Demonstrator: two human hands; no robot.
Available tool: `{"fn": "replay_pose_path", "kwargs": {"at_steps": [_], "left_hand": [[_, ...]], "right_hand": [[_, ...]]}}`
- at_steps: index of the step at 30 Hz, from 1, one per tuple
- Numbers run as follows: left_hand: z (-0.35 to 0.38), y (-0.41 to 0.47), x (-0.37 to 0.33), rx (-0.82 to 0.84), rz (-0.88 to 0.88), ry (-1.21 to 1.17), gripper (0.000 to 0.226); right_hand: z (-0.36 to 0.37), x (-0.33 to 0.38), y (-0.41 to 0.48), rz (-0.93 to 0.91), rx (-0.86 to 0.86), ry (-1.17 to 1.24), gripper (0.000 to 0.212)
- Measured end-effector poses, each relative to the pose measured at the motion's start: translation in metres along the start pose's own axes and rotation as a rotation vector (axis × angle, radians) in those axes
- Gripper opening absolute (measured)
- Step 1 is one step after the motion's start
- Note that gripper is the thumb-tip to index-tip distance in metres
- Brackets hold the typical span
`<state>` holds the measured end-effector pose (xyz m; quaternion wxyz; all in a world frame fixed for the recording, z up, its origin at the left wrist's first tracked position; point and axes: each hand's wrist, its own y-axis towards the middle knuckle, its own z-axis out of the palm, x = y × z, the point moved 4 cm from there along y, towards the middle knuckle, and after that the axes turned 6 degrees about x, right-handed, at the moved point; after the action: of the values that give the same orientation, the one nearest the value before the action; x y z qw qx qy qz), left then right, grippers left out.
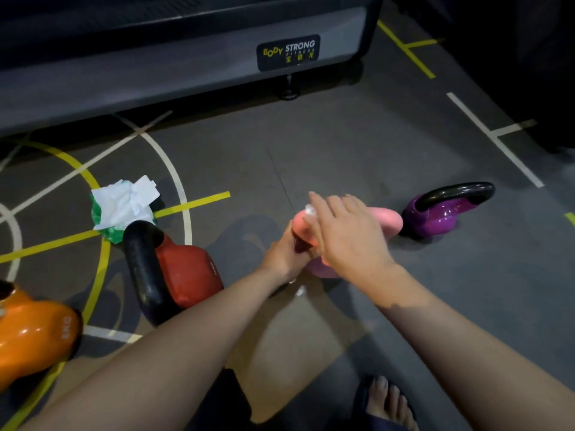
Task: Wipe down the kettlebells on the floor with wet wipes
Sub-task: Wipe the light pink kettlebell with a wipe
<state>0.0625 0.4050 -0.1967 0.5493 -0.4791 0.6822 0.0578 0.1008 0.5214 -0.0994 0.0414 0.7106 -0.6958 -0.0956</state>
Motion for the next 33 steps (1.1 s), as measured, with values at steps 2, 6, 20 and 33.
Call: {"fn": "replay_pose_path", "kwargs": {"at_steps": [2,6,20,33], "left_hand": [[-0.006,-0.003,-0.004,0.045,0.037,0.144,0.071],[-0.019,-0.007,0.020,0.073,0.049,-0.048,0.035],[-0.053,-0.010,0.048,-0.225,-0.176,-0.047,0.027],[-0.053,-0.015,0.039,-0.276,-0.305,0.156,0.036]], "right_hand": [[0.009,0.029,0.003,-0.123,0.015,-0.037,0.050],[0.011,0.024,0.004,-0.293,0.006,-0.050,0.048],[0.022,0.048,-0.009,-0.429,0.178,-0.405,0.053],[0.024,0.063,0.009,-0.355,0.315,-0.479,0.046]]}}
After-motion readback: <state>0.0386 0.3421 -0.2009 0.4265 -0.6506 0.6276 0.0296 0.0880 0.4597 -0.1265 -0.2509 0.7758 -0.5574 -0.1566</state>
